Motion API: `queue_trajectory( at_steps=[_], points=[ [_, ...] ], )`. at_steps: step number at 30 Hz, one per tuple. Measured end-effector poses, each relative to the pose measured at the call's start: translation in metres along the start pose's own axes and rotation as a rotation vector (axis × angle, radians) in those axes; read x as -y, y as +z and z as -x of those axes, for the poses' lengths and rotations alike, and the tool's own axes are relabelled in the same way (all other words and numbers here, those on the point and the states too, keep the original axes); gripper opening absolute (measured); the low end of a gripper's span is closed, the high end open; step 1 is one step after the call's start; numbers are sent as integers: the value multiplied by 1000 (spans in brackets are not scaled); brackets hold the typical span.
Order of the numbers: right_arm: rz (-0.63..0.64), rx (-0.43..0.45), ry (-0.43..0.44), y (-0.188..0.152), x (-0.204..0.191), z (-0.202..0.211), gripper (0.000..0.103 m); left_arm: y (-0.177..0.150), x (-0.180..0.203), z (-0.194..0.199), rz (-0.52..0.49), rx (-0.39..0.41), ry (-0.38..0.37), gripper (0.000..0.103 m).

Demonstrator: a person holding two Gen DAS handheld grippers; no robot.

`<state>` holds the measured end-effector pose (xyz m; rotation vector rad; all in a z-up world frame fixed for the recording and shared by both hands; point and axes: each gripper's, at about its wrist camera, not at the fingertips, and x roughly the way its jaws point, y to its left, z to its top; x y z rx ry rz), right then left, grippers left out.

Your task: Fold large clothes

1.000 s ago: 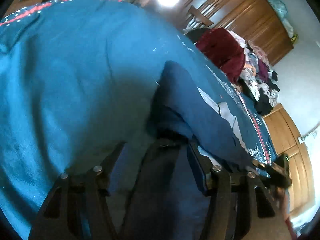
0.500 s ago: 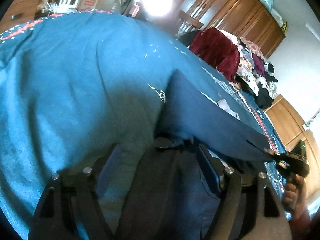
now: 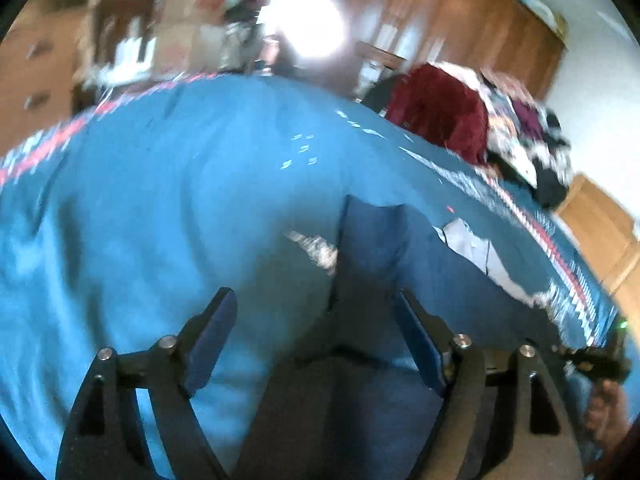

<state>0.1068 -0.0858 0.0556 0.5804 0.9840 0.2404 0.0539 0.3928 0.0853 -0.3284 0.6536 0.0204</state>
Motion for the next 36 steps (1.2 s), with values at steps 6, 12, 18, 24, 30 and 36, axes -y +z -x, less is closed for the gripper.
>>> queue_trajectory(
  at_steps=[6,12,18,24,30,36],
  points=[
    [60,-14,-77,1,8,9,4,-5,15,-96,-74,-324,96,80],
    [152,155,-40,6,-25,60,35,28,46,-48,-101,-125,-35,90],
    [172,-77,-100,7,-15,-27,26,11,41,-123,-87,-306,34,88],
    [224,19,-100,25,-35,1,25,54,56,-91,-50,-166,-5,86],
    [225,-110,-169,48,-27,-61,23,88,61,-178,-13,-194,41,91],
    [347,1,-186,24,-48,-20,20,79,64,-195,-82,-300,128,80]
  ],
)
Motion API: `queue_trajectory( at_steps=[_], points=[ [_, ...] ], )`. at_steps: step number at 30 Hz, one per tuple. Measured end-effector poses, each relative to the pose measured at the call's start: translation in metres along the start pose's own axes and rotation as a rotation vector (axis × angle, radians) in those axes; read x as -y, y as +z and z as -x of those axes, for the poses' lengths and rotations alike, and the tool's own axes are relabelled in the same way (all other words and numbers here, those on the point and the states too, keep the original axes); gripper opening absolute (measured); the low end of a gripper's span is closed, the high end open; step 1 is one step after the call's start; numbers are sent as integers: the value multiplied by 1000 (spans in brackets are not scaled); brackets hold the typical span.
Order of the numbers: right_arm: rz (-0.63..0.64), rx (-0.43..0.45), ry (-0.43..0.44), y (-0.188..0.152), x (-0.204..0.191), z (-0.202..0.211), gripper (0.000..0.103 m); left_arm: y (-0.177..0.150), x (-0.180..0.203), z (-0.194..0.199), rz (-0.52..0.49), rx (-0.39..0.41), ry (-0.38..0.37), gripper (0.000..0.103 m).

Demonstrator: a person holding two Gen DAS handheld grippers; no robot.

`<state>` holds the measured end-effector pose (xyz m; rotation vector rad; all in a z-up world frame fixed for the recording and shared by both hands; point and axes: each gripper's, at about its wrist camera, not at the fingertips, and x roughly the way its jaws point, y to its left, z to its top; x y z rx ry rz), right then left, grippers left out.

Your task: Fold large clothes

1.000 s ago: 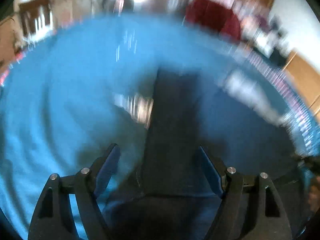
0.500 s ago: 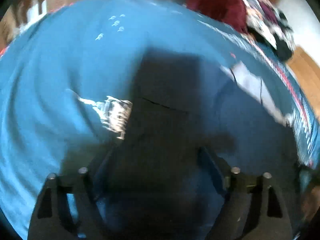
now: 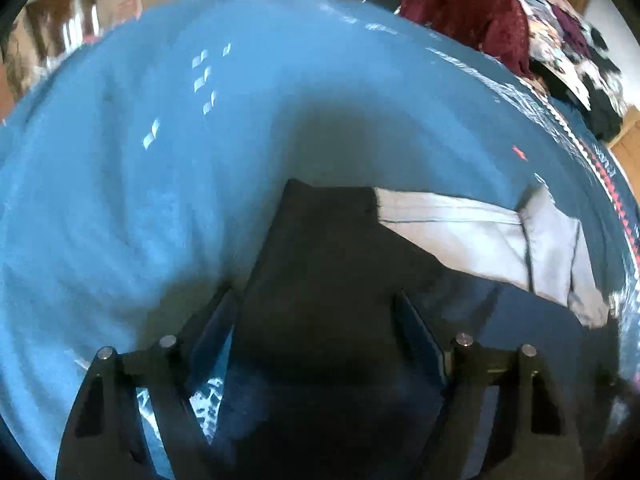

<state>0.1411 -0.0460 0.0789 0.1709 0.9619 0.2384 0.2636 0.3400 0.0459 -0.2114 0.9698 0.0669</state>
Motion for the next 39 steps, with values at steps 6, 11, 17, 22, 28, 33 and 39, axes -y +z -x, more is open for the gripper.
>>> queue_trajectory(
  at_steps=[6,11,17,22,28,33,39],
  points=[
    [18,-20,-49,-66,-2,0,31,-90,16,75,-207,120,-23,96],
    [15,56,-72,-62,-20,26,36,-93,6,101,-106,110,-3,86],
    [-18,152,-100,-125,-46,82,81,-154,8,169,-77,203,11,96],
    [-49,72,-122,-159,-39,76,79,-199,9,157,-64,128,22,96],
    [-68,62,-144,-176,-32,71,85,-225,9,124,-96,111,67,103],
    [-18,79,-145,-185,-36,60,102,-231,11,122,-112,127,90,103],
    [-9,92,-151,-185,-35,59,103,-232,11,121,-118,136,102,103]
  ],
)
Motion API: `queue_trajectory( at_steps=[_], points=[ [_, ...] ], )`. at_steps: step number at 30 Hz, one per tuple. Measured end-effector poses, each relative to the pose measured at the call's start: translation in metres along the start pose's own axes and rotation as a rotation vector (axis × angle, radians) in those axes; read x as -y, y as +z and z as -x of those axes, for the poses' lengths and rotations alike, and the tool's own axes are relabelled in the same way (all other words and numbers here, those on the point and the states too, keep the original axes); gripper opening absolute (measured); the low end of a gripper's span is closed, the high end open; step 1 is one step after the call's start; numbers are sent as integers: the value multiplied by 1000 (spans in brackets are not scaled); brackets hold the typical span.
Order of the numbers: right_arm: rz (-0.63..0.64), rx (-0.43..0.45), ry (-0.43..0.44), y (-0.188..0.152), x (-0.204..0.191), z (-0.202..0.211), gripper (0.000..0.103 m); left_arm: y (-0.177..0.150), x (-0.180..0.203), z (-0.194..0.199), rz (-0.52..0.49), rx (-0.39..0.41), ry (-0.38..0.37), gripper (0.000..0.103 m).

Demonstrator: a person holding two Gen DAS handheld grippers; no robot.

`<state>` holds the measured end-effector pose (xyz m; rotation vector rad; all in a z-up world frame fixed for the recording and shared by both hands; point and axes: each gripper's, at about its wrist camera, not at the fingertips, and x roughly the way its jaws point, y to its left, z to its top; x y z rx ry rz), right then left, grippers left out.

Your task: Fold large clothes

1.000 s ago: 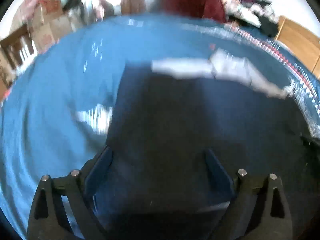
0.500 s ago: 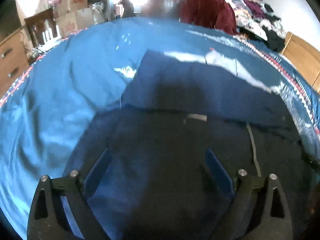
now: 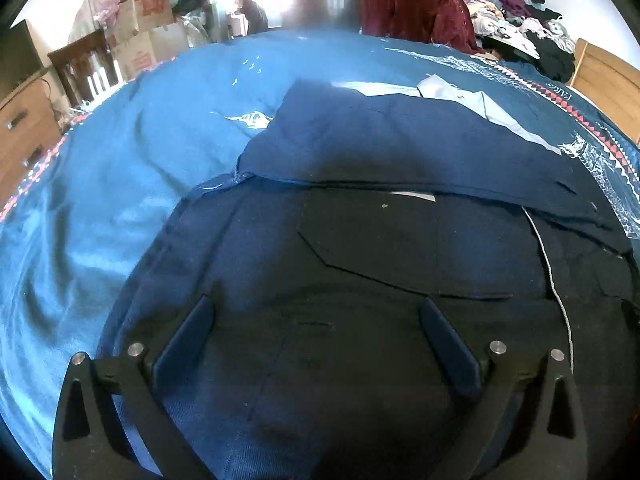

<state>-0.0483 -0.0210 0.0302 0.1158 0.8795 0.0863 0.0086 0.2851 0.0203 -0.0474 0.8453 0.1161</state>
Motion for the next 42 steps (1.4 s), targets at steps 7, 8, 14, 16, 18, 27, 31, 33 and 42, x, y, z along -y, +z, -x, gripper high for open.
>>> queue_trajectory(
  at_steps=[7,8,14,16,18,27,31,33,42],
  points=[
    [1,6,-4,-1,0,-1,103,-1,1,-1,-6,2,12,103],
    [0,7,-3,-1,0,-1,103,-1,2,-1,-6,3,13,103],
    [-3,8,2,-1,1,-1,103,-1,2,-1,-6,2,15,103],
    [-3,8,5,-1,2,-1,103,-1,2,-1,-6,3,16,103],
    [-4,8,5,-1,1,-1,103,-2,2,-1,-5,3,16,103],
    [-10,10,17,-2,1,0,103,-1,2,-1,-5,3,18,103],
    [-11,11,17,-2,1,0,103,-1,2,-1,-5,4,19,103],
    [-11,11,17,-2,1,0,103,-1,2,-1,-5,3,19,103],
    [-12,11,19,-2,1,0,103,-1,2,-1,-4,3,20,103]
  ],
)
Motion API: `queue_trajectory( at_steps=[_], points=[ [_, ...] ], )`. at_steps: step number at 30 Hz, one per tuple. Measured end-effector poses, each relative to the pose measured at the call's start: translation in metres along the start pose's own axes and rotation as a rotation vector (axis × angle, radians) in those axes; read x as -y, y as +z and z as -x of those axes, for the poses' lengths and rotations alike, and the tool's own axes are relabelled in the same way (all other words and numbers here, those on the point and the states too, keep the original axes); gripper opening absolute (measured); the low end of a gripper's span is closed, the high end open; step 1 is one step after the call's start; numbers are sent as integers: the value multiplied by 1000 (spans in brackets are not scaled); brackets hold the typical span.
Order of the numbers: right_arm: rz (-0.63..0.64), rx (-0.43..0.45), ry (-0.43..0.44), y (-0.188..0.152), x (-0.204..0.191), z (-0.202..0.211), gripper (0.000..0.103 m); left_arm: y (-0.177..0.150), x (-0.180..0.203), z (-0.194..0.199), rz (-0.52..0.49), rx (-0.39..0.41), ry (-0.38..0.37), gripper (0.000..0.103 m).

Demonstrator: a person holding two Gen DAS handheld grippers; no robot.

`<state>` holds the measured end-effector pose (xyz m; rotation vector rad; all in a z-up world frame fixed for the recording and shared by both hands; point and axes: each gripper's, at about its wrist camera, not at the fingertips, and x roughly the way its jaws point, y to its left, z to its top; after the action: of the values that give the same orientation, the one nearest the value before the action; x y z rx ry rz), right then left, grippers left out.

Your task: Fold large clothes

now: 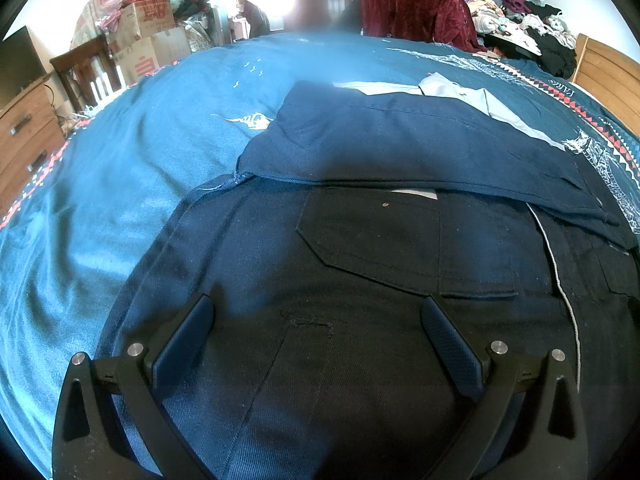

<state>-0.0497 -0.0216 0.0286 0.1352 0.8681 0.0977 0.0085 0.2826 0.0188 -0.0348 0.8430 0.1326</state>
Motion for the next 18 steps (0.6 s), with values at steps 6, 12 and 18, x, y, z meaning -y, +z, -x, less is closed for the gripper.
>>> queue_trajectory(
  at_steps=[6,12,18],
  points=[
    [-2,1,4,1,0,0,103,0,0,0,-1,-1,2,103],
    [6,-37,-7,6,-2,-1,103,2,-7,3,12,-35,-46,103],
    [11,-107,-5,10,-5,10,103,-9,-32,38,46,-52,-93,103]
  ],
)
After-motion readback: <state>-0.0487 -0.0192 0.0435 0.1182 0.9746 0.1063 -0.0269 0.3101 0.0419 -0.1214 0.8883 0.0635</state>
